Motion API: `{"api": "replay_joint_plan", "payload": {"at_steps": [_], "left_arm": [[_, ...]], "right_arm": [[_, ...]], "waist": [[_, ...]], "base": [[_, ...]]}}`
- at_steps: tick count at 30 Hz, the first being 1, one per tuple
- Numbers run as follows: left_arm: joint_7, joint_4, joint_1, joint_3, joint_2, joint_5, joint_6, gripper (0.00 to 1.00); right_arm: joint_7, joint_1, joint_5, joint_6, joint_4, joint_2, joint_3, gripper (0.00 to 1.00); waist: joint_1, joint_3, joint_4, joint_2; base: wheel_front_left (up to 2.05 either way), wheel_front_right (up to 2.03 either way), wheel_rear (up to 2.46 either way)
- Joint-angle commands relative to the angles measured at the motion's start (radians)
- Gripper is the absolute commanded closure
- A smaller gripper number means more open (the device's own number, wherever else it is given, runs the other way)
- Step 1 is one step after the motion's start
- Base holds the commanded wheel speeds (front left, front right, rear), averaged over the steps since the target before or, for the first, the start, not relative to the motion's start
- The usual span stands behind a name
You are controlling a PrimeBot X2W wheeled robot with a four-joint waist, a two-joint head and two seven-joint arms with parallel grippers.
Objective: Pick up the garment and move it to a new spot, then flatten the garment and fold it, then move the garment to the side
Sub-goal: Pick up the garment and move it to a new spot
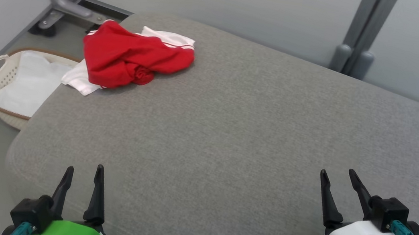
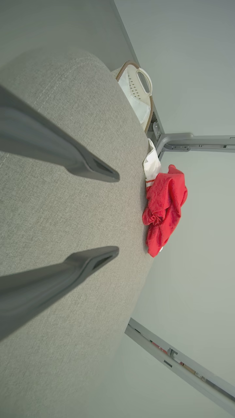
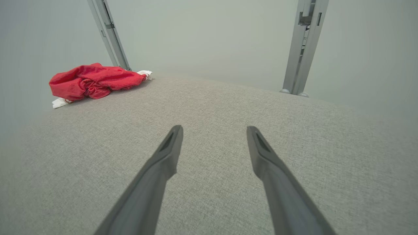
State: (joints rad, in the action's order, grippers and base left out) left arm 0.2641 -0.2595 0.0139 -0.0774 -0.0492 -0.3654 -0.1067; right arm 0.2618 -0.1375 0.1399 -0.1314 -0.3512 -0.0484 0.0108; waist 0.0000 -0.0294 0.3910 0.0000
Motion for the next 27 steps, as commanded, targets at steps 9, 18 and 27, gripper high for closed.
{"api": "replay_joint_plan", "payload": {"at_steps": [9, 18, 27], "left_arm": [[0.000, 0.006, 0.015, -0.001, -0.003, 0.003, -0.007, 0.00], [0.000, 0.028, -0.077, 0.034, -0.035, 0.029, -0.011, 0.00], [-0.049, 0.071, -0.410, 0.097, -0.211, 0.008, -0.020, 0.00]], "right_arm": [[0.004, 0.005, -0.010, 0.002, 0.008, -0.004, -0.005, 0.00], [0.005, -0.023, -0.050, 0.002, 0.038, -0.004, -0.017, 0.00], [-0.044, -0.101, -0.142, 0.002, 0.100, -0.004, -0.021, 0.00]], "waist": [[0.0000, -0.004, 0.136, 0.0000], [0.0000, -0.057, 0.104, 0.0000], [0.0000, -0.188, 0.011, 0.0000]], "base": [[0.00, 0.00, 0.00], [0.00, 0.00, 0.00], [0.00, 0.00, 0.00]]}}
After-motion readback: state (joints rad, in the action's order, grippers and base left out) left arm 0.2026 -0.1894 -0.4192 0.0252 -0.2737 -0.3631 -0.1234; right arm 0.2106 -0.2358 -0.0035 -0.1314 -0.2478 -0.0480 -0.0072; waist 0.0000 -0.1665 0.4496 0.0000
